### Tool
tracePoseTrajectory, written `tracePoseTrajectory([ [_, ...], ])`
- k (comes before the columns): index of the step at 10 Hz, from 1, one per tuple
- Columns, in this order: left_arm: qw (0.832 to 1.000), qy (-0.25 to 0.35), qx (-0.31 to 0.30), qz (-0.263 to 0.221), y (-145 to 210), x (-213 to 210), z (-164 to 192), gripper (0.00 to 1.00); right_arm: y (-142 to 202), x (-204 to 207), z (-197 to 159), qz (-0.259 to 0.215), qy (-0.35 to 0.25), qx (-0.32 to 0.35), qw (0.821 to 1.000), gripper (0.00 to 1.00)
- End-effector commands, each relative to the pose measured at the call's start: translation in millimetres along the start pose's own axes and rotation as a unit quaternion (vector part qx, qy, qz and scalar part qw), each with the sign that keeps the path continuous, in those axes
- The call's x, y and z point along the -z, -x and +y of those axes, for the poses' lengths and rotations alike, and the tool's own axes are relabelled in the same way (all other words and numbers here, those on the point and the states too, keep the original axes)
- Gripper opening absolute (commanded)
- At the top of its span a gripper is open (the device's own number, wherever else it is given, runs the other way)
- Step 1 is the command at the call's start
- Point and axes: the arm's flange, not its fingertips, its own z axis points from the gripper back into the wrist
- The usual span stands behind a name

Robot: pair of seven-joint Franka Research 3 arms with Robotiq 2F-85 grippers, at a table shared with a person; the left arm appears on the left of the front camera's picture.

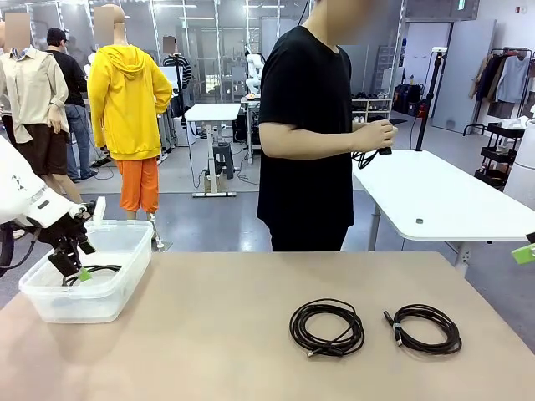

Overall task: Organize and store the cables.
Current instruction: Place the Power Cable into the Organizing box.

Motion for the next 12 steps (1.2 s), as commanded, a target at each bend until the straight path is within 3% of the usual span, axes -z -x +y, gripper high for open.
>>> tracePoseTrajectory([
  [1,1.0,0.001,0.004,-0.006,2,2,1,1.0,1,0,-1,-0.007,-0.005,-0.007,1.0,1.0],
  [11,1.0,0.001,0.001,0.0,-1,1,0,1.0,1,0,-1,-0.007,-0.005,-0.007,1.0,1.0],
  [12,0.999,-0.009,-0.039,-0.011,-7,-15,0,1.0,1,0,-1,-0.007,-0.005,-0.007,1.0,1.0],
])
